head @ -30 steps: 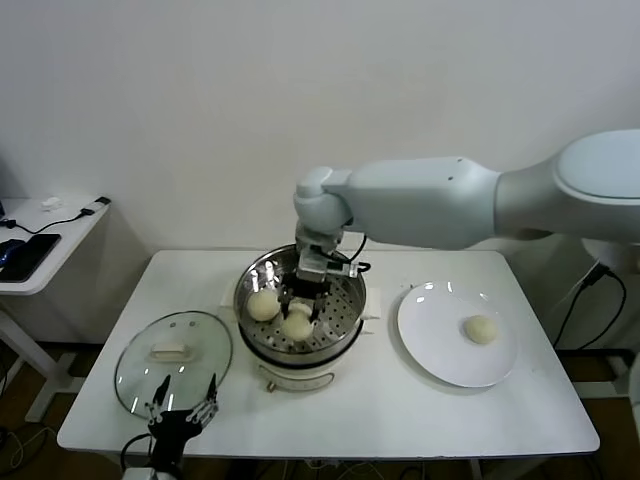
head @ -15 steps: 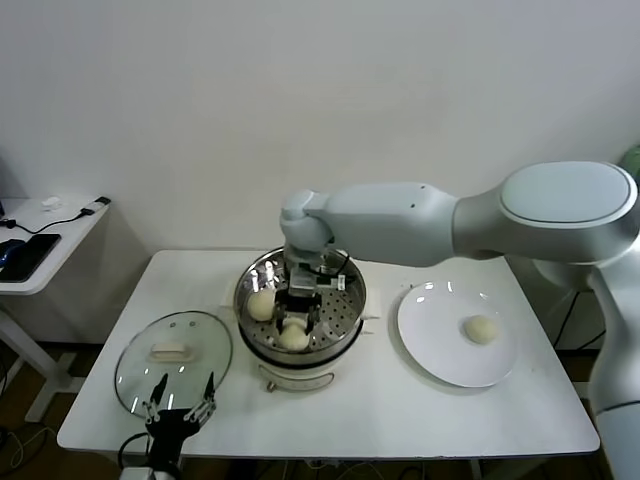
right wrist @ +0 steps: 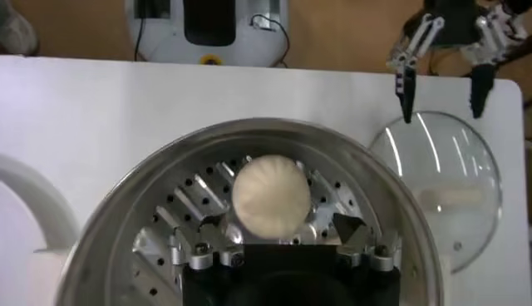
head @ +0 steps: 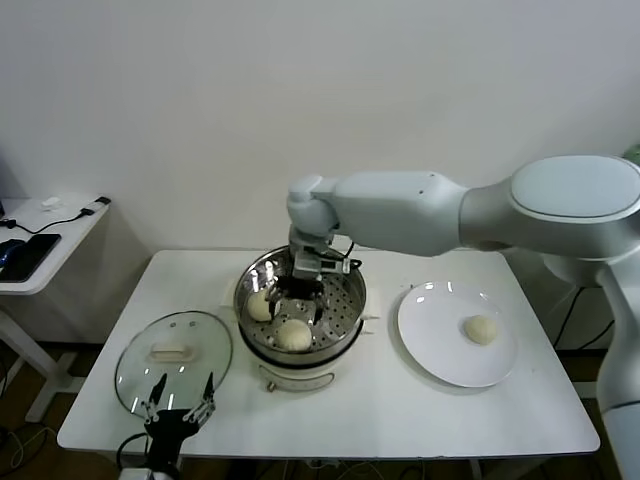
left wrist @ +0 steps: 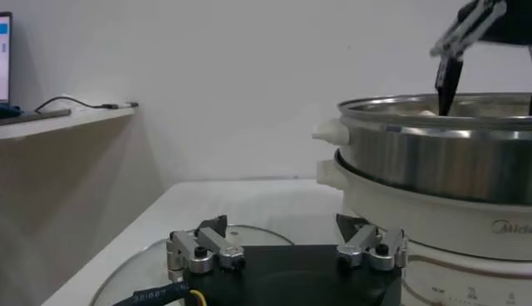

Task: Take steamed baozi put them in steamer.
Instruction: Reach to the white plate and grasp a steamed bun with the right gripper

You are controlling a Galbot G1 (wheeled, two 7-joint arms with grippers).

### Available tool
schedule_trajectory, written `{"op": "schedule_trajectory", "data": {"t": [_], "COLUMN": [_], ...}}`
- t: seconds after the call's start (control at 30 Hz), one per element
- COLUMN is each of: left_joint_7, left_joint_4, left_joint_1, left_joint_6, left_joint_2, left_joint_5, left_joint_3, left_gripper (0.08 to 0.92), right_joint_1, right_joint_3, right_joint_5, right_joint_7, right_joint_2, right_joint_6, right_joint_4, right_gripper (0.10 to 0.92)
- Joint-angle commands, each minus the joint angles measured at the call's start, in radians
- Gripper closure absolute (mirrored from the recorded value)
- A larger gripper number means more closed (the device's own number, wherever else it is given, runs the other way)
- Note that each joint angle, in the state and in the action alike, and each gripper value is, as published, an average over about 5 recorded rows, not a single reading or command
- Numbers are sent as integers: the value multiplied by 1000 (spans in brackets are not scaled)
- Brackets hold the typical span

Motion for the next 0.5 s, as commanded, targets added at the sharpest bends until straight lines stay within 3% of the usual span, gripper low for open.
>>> {"op": "schedule_trajectory", "data": {"t": [0.03,0.23,0.5], "left_joint_7": [1,1,5], "left_joint_4": [-6,-5,5], "left_joint_1": [1,-2,0], "left_joint_6": [2,4,8], "left_joint_2": [0,-3,-5], "left_joint_5": [1,0,6], "left_joint_3": [-1,-2,-3], "left_gripper": [177,177,177], "right_joint_1": [203,243,63], "right_joint_3": [-128,-229,-200], "right_joint_5": [305,285,157], "right_joint_7": [-34,-11,-15], "right_joint_2": [-227,-495,-742], "right_joint_6": [-208,-507,-587], "right_joint_4": [-53,24,37], "right_gripper": [202,203,203]}}
